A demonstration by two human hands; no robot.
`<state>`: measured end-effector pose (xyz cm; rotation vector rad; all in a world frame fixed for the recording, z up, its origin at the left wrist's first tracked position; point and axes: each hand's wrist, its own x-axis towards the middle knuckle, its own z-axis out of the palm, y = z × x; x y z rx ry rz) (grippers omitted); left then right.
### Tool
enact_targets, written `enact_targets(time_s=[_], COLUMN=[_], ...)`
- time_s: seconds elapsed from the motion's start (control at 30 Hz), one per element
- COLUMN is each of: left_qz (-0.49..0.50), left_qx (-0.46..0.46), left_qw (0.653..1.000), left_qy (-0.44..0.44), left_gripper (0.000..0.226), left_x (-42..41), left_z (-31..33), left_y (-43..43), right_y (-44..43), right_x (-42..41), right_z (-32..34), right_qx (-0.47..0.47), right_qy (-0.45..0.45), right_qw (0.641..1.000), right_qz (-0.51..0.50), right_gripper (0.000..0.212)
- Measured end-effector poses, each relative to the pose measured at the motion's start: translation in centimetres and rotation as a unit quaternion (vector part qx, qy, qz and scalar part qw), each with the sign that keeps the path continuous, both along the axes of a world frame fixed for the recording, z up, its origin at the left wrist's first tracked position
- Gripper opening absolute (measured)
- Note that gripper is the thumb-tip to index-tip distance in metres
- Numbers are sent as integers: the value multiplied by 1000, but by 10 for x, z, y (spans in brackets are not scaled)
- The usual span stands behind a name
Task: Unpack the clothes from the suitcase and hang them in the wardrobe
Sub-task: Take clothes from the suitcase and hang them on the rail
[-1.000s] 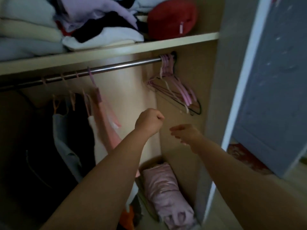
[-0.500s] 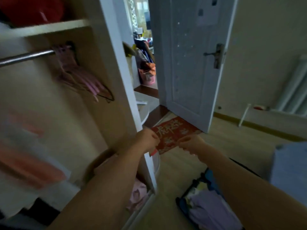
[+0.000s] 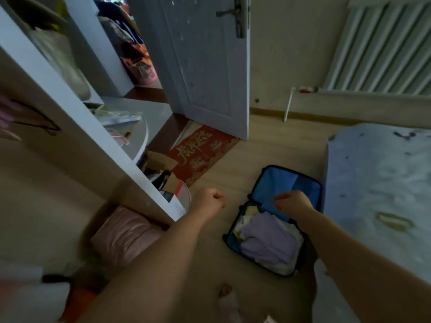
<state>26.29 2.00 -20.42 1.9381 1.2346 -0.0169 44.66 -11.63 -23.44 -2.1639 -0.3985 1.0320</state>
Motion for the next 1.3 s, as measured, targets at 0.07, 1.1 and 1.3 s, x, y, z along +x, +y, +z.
enact_targets(time_s=[0.07,1.1,1.3], left_qz=[-15,-1,-30], left_qx=[-13,-142,-168], left_qw=[1000,988,982], left_qy=[8,66,79], left_gripper=[14,16,16], left_x=[5,141,138], left_z=[-19,-427,-503], left_y=[1,13,0], right_y=[-6,-10,-23], right_x=[2,93,88], right_z=[-17,-415,-503], right_qx=[-14,-236,-256], right_qy=[15,71,128], right_qw=[1000,967,948], right_qz=[-20,-66,-136], right_gripper=[14,24,54])
